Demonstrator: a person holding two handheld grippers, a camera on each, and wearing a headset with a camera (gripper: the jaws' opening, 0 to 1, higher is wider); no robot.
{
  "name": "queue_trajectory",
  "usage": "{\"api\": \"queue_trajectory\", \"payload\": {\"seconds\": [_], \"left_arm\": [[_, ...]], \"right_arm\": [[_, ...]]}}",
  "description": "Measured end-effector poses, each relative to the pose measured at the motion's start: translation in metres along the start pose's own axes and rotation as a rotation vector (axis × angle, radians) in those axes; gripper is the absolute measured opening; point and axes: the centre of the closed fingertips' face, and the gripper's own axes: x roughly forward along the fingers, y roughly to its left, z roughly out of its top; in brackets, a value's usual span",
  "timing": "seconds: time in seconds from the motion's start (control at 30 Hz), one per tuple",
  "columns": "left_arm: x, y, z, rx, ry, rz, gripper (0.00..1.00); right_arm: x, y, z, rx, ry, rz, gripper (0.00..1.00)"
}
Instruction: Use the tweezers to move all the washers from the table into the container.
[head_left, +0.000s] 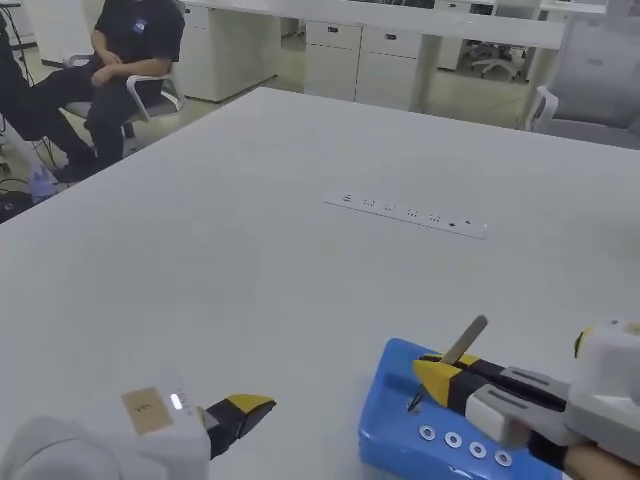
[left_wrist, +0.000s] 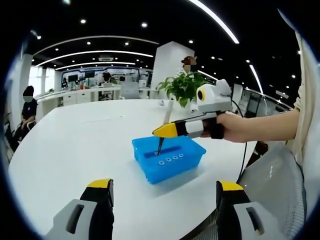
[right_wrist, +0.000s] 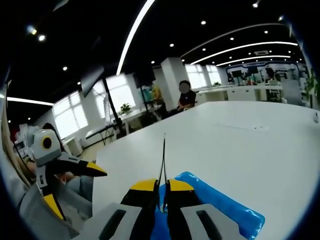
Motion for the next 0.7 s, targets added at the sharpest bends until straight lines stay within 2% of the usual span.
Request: {"api": "queue_trajectory", "payload": {"seconds": [0.7], "left_arm": [[0.0, -0.001, -0.001, 0.005, 0.007, -0.007, 0.86]], "right_arm": [[0.01, -0.004, -0.013, -0.009, 0.047, 0.006, 0.03]]}}
